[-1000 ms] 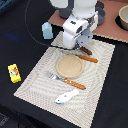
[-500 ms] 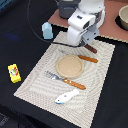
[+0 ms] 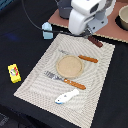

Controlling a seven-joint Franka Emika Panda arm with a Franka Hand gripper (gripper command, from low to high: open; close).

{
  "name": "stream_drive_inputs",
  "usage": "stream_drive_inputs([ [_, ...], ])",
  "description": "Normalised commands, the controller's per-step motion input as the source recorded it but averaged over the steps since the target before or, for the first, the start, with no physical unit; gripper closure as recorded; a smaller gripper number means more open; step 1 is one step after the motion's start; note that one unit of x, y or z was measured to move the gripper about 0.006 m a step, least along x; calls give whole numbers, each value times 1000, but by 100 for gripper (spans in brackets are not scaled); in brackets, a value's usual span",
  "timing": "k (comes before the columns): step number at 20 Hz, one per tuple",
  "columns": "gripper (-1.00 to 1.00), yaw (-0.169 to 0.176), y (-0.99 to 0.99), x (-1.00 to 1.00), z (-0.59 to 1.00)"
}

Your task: Interact with the objects in diverse but meaningful ways.

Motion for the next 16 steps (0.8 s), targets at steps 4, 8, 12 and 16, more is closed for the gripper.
stream_drive_inputs([
  [4, 100, 0, -799, -527, 0],
  [8, 100, 0, -808, -525, 0],
  [12, 100, 0, -819, -516, -11],
  [16, 100, 0, -824, -496, -117],
])
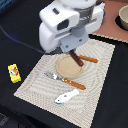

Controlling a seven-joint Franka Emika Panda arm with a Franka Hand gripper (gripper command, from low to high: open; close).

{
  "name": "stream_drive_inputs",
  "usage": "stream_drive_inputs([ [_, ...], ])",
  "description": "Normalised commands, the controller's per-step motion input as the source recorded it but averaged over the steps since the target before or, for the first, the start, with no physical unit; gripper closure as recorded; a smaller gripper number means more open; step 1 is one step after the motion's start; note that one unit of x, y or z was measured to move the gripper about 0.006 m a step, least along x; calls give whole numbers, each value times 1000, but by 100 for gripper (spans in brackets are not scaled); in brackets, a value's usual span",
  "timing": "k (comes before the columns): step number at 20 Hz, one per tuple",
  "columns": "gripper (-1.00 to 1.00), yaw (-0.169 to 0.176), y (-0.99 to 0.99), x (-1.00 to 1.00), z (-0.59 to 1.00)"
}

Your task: Interact with the objects in diverse but meaningful ways.

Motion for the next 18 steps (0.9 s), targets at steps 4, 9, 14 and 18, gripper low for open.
stream_drive_inputs([
  [4, 100, 0, -829, -494, -260],
  [9, 100, 0, -622, -507, -365],
  [14, 100, 0, -363, -508, -427],
  [18, 100, 0, -28, -330, -296],
])
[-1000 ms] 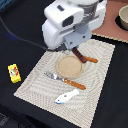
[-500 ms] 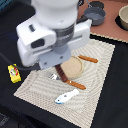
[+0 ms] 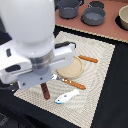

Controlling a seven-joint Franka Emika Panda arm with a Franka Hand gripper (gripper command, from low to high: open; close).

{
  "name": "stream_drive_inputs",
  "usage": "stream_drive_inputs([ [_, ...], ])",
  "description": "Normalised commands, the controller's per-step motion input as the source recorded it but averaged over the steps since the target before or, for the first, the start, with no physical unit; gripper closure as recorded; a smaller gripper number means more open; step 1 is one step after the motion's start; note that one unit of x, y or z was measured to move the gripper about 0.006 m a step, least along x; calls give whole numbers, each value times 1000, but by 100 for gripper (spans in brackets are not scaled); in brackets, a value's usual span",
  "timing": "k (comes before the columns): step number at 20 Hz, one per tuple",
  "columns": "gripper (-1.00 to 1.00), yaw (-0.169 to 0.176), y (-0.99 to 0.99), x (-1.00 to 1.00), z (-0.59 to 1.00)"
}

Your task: Interact with the objects in diverse but meaningful ways.

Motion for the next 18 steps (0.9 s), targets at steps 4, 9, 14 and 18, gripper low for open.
stream_drive_inputs([
  [4, 100, 0, 166, -149, -179],
  [9, 100, 2, 100, -212, -298],
  [14, 100, 46, -9, -275, -494],
  [18, 100, 44, -89, -322, -516],
])
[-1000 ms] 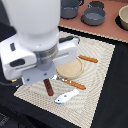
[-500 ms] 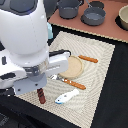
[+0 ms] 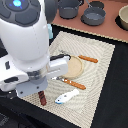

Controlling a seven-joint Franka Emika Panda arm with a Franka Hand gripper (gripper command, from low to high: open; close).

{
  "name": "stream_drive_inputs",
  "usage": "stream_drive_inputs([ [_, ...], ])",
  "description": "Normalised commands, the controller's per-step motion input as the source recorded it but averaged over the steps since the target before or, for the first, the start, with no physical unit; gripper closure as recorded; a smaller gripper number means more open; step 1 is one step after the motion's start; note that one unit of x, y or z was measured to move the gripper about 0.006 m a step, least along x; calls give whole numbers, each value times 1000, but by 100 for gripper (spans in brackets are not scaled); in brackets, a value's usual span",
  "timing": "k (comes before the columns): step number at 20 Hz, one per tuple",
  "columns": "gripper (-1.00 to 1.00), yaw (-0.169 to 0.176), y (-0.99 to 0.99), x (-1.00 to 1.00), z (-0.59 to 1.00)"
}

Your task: Interact with the objects in diverse but meaningful ways.

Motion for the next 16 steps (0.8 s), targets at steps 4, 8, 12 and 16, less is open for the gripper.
stream_drive_inputs([
  [4, 100, 11, 92, -227, -97],
  [8, -100, 4, 189, -176, 126],
  [12, -100, 0, 353, -18, 347],
  [16, -100, 1, 291, -3, 179],
])
